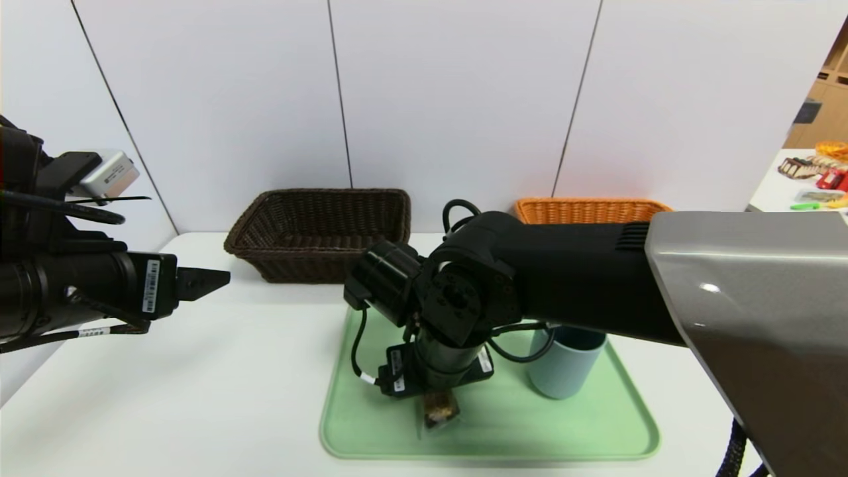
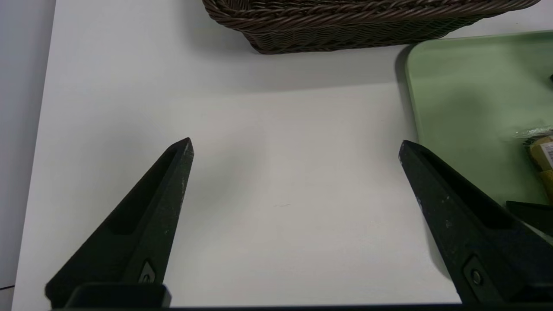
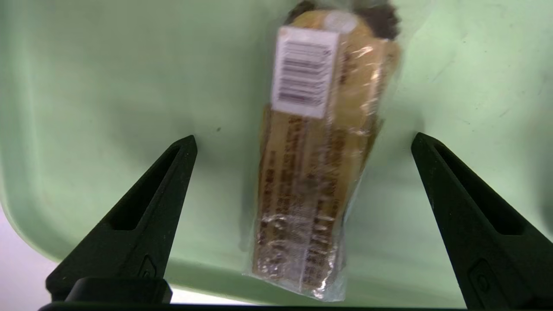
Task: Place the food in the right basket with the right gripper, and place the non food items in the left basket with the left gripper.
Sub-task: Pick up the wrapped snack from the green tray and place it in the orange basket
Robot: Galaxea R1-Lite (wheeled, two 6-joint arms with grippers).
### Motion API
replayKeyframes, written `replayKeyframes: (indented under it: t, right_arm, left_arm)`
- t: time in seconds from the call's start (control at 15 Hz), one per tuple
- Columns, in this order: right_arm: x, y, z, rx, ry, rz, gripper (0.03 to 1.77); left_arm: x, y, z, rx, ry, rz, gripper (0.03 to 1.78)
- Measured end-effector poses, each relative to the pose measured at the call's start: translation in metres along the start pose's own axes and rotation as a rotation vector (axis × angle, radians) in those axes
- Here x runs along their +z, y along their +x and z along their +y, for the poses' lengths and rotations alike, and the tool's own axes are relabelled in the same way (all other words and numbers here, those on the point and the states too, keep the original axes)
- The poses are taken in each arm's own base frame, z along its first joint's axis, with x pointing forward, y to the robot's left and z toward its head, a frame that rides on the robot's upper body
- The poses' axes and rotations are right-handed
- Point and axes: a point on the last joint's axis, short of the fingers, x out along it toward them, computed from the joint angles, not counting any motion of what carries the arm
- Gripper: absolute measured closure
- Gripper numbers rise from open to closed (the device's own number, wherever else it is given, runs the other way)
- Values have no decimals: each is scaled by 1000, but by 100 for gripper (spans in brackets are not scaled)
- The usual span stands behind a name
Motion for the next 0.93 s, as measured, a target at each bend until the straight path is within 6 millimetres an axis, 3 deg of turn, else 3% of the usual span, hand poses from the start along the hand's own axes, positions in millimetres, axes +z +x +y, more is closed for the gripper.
replayKeyframes:
  t: [0.33, 0.93]
  right_arm:
    - [-1, -2, -2, -7, 113, 5, 10]
    - [-1, -8, 2, -2, 115, -38, 10]
  left_arm:
    - [0, 0, -2, -7, 3, -1, 12]
    - [-1, -2, -2, -6, 4, -5, 12]
